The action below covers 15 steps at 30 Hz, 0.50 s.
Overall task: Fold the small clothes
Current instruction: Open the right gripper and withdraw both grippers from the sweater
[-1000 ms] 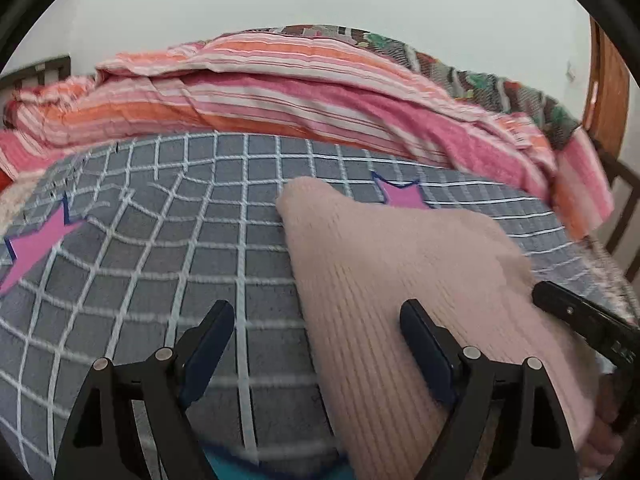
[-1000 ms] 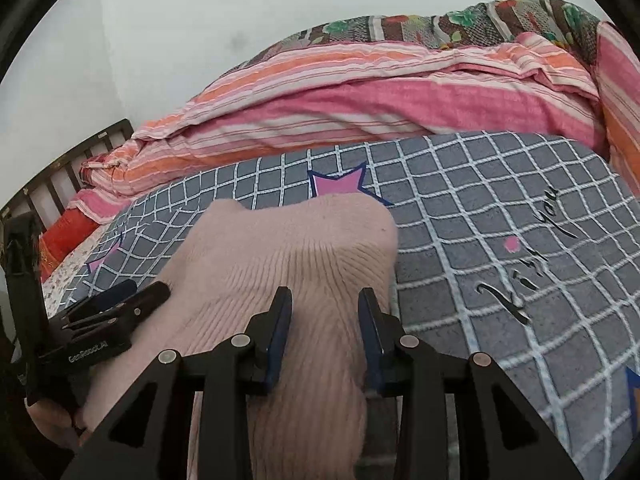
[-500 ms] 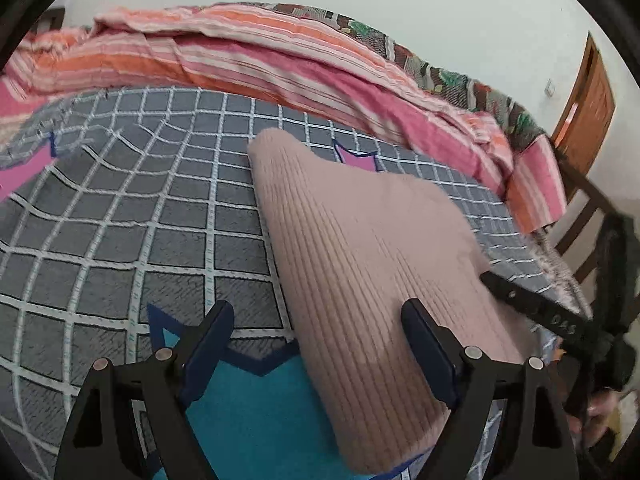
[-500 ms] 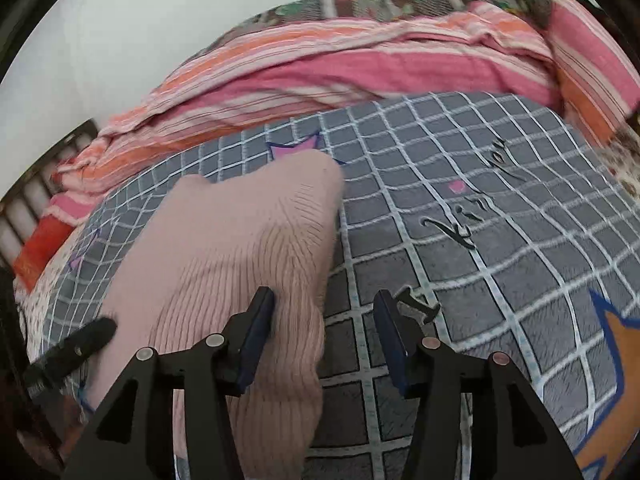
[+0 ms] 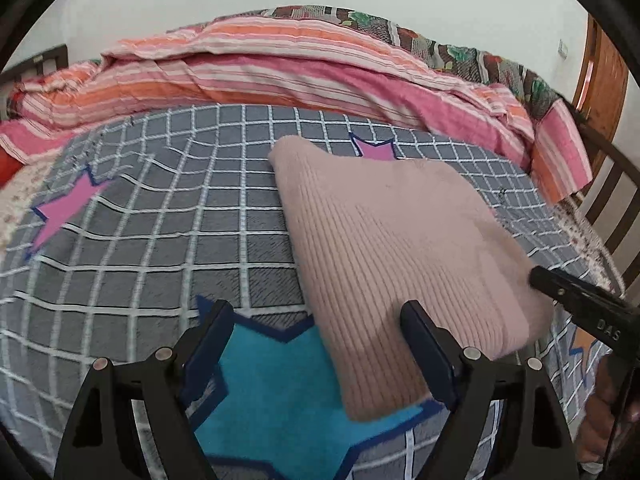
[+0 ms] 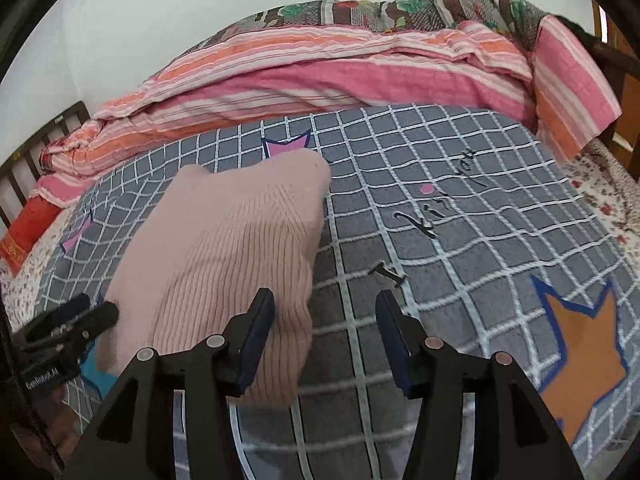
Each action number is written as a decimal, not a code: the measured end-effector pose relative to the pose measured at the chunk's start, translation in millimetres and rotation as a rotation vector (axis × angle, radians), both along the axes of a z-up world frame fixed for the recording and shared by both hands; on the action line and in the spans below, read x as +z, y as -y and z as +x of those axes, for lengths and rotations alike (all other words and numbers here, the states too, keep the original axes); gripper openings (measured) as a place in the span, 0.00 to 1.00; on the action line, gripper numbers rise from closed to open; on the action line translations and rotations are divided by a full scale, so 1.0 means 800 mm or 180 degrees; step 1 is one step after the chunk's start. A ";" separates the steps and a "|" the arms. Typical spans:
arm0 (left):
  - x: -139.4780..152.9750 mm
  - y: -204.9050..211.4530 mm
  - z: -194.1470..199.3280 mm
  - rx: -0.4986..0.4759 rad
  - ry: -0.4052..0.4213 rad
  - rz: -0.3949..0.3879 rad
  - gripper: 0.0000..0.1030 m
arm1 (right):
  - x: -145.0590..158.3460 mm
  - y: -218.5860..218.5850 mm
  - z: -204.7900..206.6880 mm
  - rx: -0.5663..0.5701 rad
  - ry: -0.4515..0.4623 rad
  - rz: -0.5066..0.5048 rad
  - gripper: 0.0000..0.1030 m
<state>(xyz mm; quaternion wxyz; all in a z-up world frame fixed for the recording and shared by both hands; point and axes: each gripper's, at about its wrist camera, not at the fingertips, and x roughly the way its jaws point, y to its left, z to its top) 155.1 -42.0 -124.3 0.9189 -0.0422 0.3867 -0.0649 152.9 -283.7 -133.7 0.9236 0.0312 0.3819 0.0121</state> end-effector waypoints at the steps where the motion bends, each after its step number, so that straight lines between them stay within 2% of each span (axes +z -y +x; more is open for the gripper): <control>1: 0.005 0.002 -0.005 0.0008 0.0008 0.0036 0.81 | 0.005 0.000 -0.007 -0.0049 0.0004 -0.0040 0.51; 9: 0.061 0.002 -0.059 0.0126 0.0217 0.0101 0.82 | 0.047 -0.006 -0.055 -0.0101 0.0019 -0.0161 0.52; 11: 0.073 0.002 -0.070 0.0128 0.0240 0.0122 0.86 | 0.059 -0.006 -0.072 -0.0101 0.0041 -0.0163 0.59; 13: 0.087 0.001 -0.084 0.0145 0.0278 0.0137 0.86 | 0.069 -0.006 -0.083 -0.0086 0.0097 -0.0157 0.73; 15: 0.096 0.001 -0.092 0.0146 0.0302 0.0123 0.86 | 0.083 -0.005 -0.100 -0.0112 0.0214 -0.0171 0.80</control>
